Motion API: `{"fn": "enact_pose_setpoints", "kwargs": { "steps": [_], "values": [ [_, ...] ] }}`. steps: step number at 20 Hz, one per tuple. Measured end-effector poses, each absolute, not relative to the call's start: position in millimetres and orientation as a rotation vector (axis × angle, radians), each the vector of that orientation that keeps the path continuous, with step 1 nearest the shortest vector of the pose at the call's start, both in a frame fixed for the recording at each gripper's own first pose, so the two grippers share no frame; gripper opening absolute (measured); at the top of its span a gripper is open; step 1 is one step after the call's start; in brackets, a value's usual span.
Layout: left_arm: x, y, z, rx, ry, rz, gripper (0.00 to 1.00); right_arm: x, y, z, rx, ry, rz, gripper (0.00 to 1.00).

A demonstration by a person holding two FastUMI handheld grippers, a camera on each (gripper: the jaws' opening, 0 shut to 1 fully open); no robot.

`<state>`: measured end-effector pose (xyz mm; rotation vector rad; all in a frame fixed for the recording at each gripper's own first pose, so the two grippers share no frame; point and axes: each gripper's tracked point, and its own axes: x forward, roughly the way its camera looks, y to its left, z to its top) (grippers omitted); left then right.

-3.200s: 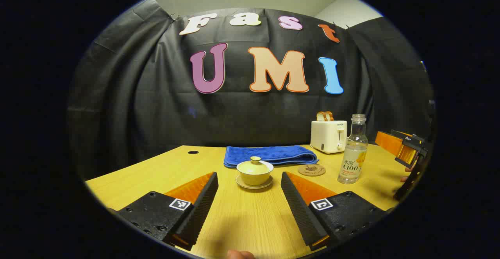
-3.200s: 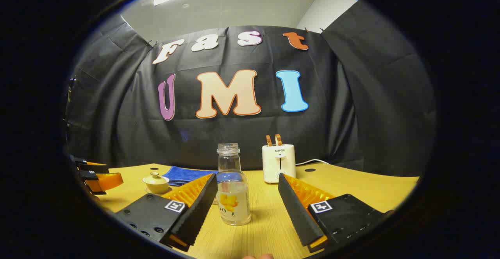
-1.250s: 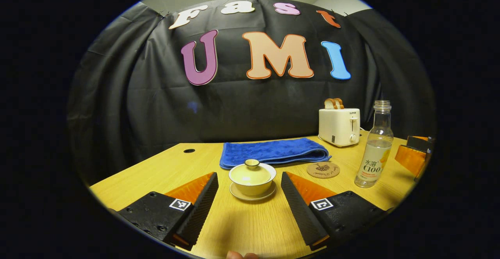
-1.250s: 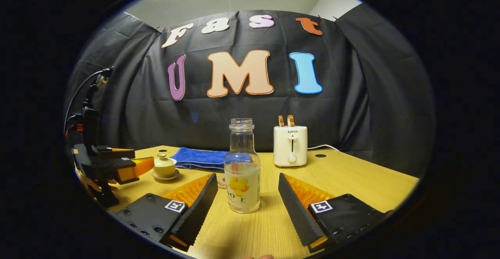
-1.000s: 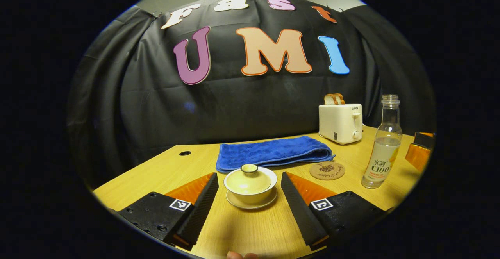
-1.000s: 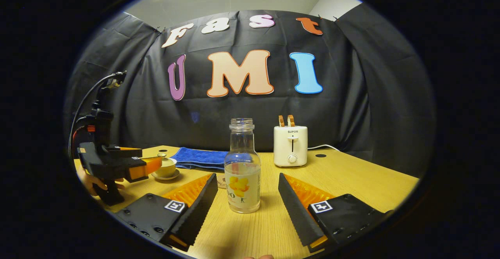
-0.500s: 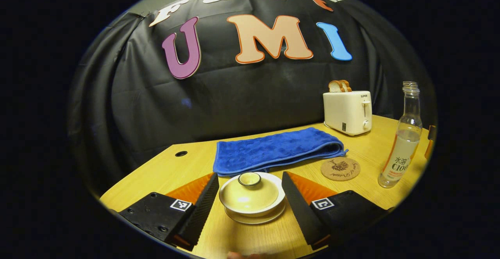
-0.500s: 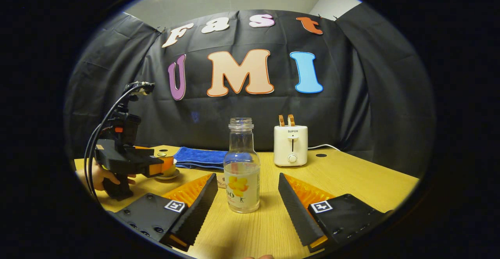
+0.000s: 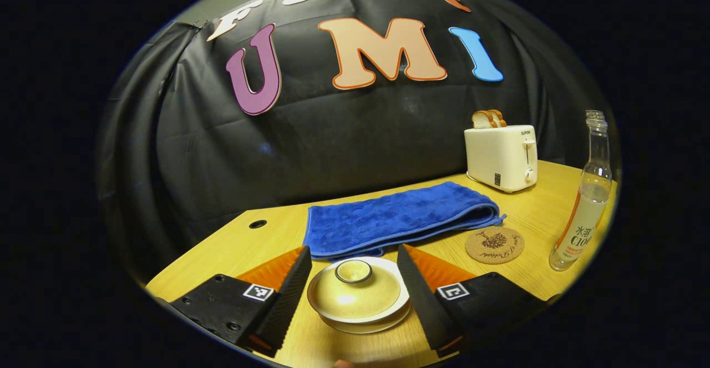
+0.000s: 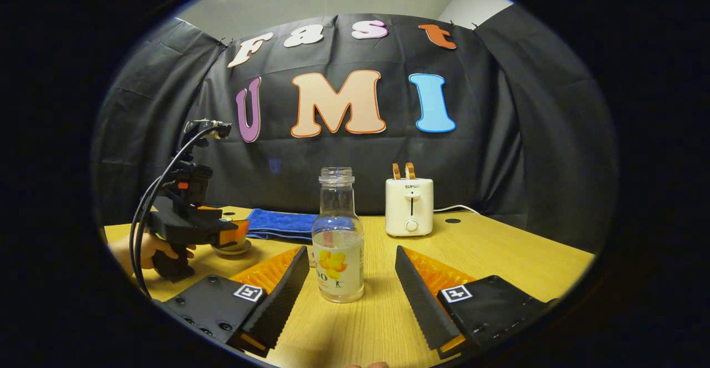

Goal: Open the teacup lid with one hand, grasp the water bottle and pour water into the teacup with the other hand; after pouring, place the water bottle on the coaster and then close the teacup lid.

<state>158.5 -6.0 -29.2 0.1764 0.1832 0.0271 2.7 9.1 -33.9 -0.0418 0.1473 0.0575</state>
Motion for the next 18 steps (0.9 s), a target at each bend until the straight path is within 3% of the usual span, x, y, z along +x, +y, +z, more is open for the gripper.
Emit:
{"fn": "enact_pose_setpoints", "kwargs": {
  "steps": [1, 3, 4, 5, 8, 10, 18],
  "values": [
    [159.3, -6.3, -30.0, 0.179, 0.184, 0.026, 0.87, 3.0, 9.6, -33.8, -0.042, 0.148, 0.056, 0.96],
    [159.8, -5.1, -30.5, 0.184, 0.192, 0.03, 0.71, 3.0, 8.2, -33.6, -0.042, 0.149, 0.052, 0.96],
    [161.0, -3.8, -31.6, 0.179, 0.197, 0.033, 0.69, 3.3, 7.9, -33.6, -0.043, 0.148, 0.048, 0.96],
    [161.2, -3.5, -31.9, 0.174, 0.199, 0.031, 0.59, 3.5, 7.1, -33.9, -0.043, 0.149, 0.045, 0.96],
    [161.3, -2.8, -30.7, 0.17, 0.192, 0.031, 0.45, 3.7, 6.2, -33.8, -0.044, 0.149, 0.038, 0.96],
    [160.9, -3.5, -30.9, 0.171, 0.193, 0.028, 0.3, 4.2, 4.6, -34.5, -0.045, 0.149, 0.032, 0.96],
    [160.4, 0.2, -26.5, 0.159, 0.172, 0.042, 0.24, 3.7, 4.3, -33.1, -0.045, 0.146, 0.032, 0.96]
  ]
}}
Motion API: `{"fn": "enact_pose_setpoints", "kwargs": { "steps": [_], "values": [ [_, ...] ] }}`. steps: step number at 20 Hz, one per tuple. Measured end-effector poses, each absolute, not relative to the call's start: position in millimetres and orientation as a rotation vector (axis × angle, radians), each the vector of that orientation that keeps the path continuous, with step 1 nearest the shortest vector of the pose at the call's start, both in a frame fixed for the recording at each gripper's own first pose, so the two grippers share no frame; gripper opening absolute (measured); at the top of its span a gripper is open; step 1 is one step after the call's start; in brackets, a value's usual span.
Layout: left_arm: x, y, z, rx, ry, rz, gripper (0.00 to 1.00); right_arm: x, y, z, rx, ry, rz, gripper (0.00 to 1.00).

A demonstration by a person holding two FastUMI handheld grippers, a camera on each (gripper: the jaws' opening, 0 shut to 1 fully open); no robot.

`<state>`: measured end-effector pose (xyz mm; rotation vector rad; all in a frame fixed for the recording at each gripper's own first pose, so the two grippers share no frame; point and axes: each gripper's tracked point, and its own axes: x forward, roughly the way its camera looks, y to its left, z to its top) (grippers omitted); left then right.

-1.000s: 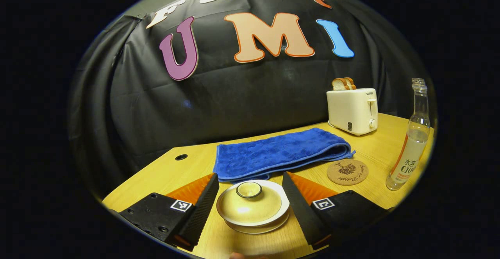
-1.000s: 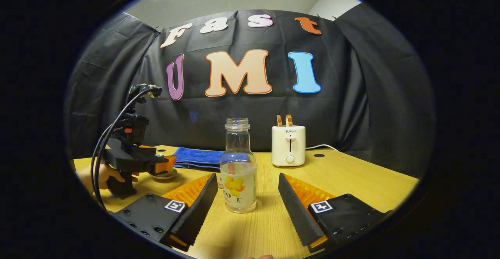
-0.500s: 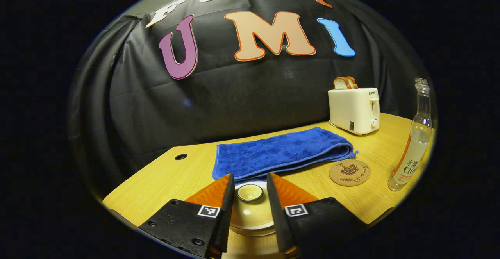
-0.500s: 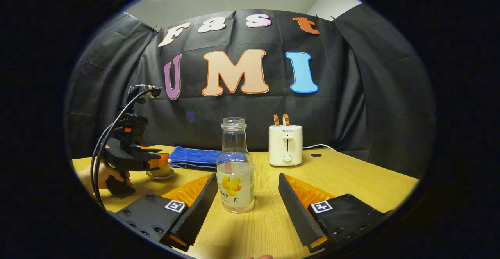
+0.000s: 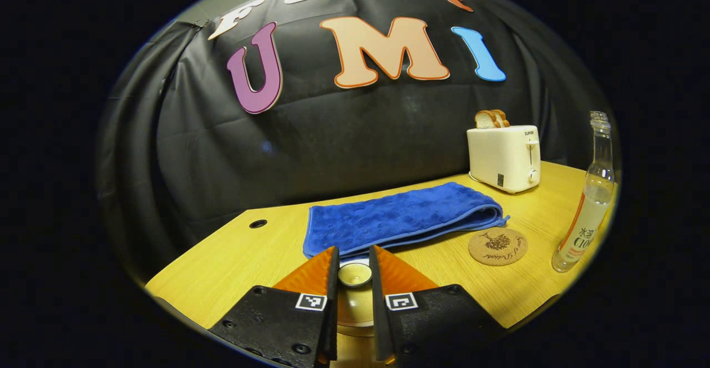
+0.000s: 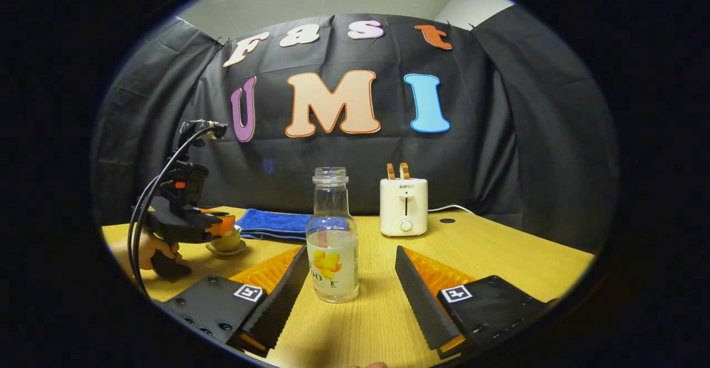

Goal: Open the teacup lid with one hand, grasp the water bottle and pour water into the teacup with the other hand; after pouring, place the water bottle on the coaster and then close the teacup lid.

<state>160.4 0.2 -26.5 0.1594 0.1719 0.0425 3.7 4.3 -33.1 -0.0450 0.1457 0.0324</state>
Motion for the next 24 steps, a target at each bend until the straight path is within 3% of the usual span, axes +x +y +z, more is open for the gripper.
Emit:
{"fn": "enact_pose_setpoints", "kwargs": {
  "steps": [8, 9, 10, 11, 12, 17, 24],
  "values": [
    [155, 4, -23, 0.106, 0.135, 0.048, 0.22, 4, 4, -34, -0.046, 0.148, 0.031, 0.99],
    [153, 5, -22, 0.095, 0.13, 0.05, 0.22, 4, 4, -34, -0.046, 0.148, 0.031, 0.96],
    [151, 6, -20, 0.087, 0.121, 0.05, 0.22, 4, 4, -34, -0.046, 0.148, 0.031, 0.99],
    [150, 6, -19, 0.083, 0.113, 0.052, 0.22, 4, 4, -35, -0.046, 0.15, 0.032, 0.96],
    [147, 7, -18, 0.086, 0.108, 0.051, 0.22, 4, 5, -34, -0.046, 0.148, 0.034, 0.99],
    [132, 13, -15, 0.076, 0.087, 0.061, 0.22, 7, 10, -36, -0.045, 0.153, 0.045, 0.96],
    [101, 26, -4, 0.068, 0.019, 0.093, 0.22, 23, 22, -44, -0.047, 0.176, 0.044, 1.0]
  ]
}}
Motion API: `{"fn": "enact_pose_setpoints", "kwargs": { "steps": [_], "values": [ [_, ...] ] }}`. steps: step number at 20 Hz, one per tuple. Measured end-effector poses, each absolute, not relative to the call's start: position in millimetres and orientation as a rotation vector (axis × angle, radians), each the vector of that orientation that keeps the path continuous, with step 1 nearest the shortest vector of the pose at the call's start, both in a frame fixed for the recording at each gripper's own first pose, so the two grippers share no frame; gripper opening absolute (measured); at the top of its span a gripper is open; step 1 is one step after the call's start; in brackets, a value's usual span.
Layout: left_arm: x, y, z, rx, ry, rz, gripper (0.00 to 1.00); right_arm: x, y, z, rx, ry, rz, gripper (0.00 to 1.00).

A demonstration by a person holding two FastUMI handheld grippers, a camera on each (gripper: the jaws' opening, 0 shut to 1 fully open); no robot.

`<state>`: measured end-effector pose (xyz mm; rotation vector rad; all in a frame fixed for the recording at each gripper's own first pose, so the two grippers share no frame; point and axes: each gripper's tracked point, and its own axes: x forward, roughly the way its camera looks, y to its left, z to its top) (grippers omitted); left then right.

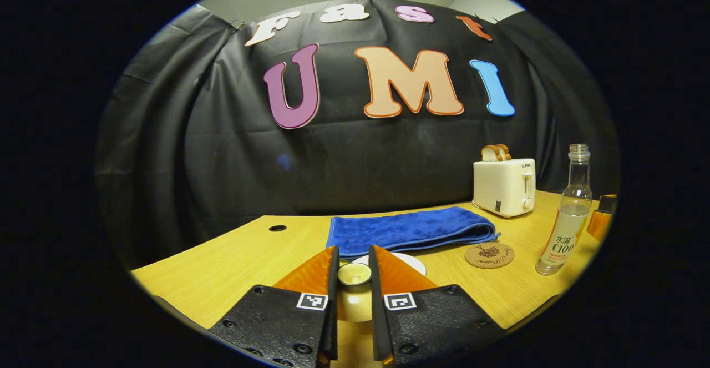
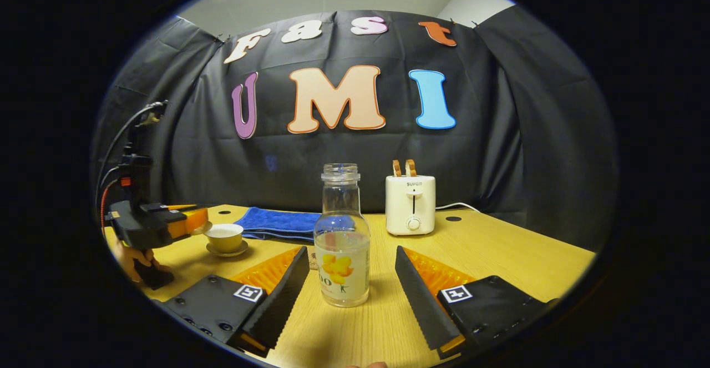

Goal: Open the teacup lid with one hand, grasp the water bottle and pour water into the teacup with the other hand; after pouring, place the water bottle on the coaster and then close the teacup lid.

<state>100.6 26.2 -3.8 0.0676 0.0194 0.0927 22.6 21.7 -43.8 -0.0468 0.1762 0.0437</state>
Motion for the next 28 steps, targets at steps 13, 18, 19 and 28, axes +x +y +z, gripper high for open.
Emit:
{"fn": "enact_pose_setpoints", "kwargs": {
  "steps": [13, 18, 19, 28],
  "values": [
    [49, 54, -2, 0.0, -0.001, 0.141, 0.22, 73, 25, -55, -0.05, 0.184, -0.001, 0.96],
    [41, 61, -2, 0.002, 0.001, 0.146, 0.22, 81, 27, -56, -0.054, 0.182, -0.007, 0.95],
    [40, 62, -4, 0.001, 0.0, 0.147, 0.23, 82, 27, -56, -0.056, 0.18, -0.01, 0.88],
    [41, 62, -4, 0.001, 0.0, 0.127, 0.22, 98, 51, -59, -0.171, 0.177, 0.007, 0.76]
  ]
}}
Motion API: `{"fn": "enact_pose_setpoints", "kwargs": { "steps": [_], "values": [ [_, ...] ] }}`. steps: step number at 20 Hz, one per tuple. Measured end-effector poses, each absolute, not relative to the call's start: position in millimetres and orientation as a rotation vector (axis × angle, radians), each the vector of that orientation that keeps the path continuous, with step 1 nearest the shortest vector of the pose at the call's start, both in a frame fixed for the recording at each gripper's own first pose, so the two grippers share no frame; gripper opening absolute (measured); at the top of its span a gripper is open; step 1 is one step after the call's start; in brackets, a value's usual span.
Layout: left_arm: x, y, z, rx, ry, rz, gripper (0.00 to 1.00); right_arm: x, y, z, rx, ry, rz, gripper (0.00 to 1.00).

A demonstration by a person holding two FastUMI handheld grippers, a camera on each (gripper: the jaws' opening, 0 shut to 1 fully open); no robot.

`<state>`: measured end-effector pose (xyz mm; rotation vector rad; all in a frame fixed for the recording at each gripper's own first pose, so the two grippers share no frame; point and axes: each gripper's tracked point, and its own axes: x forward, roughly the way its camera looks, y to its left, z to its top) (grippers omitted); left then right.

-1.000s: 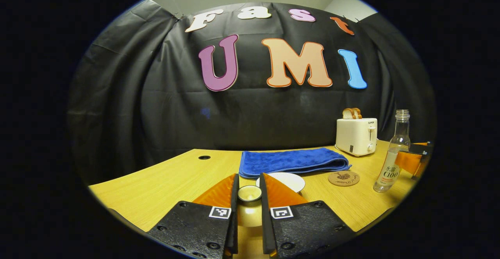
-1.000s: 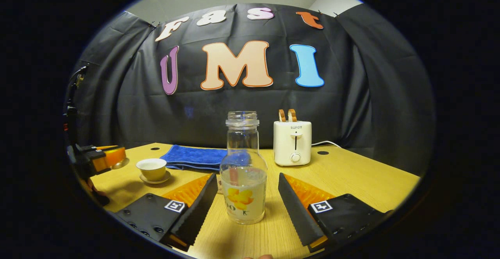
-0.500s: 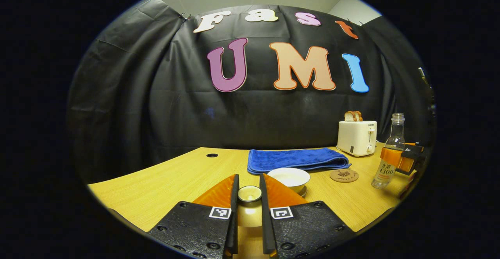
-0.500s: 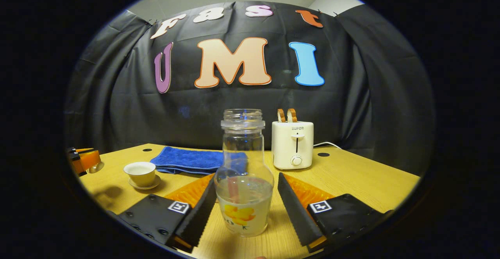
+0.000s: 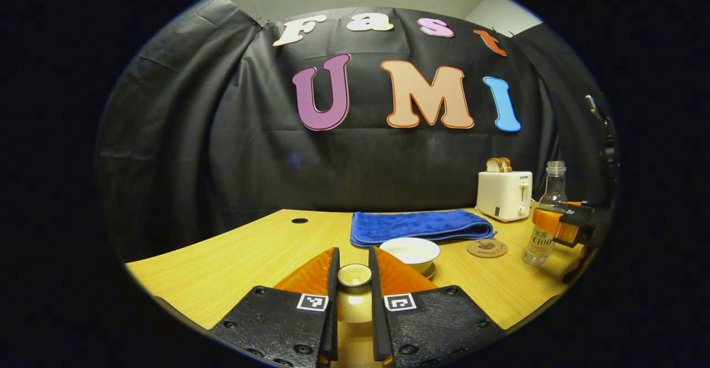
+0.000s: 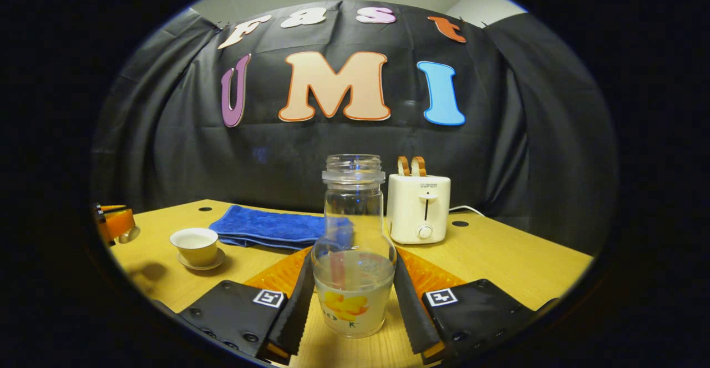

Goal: Open the teacup lid with one hand, grasp the water bottle and pour water into the teacup with the other hand; after pouring, place the water bottle on the coaster and then close the teacup lid.

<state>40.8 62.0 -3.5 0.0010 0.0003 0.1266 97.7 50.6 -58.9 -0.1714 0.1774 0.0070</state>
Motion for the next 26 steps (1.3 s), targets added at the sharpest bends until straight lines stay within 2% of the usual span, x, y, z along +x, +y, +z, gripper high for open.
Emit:
{"fn": "enact_pose_setpoints", "kwargs": {
  "steps": [13, 17, 26],
  "values": [
    [31, 92, -5, 0.003, 0.001, 0.163, 0.22, 133, 140, -93, -0.983, 0.208, 0.244, 0.76],
    [23, 116, -5, 0.001, 0.002, 0.202, 0.22, 141, 150, -106, -1.166, 0.211, 0.299, 0.76],
    [19, 130, -6, -0.001, 0.005, 0.229, 0.23, 137, 177, -95, -1.485, 0.106, 0.374, 0.76]
  ]
}}
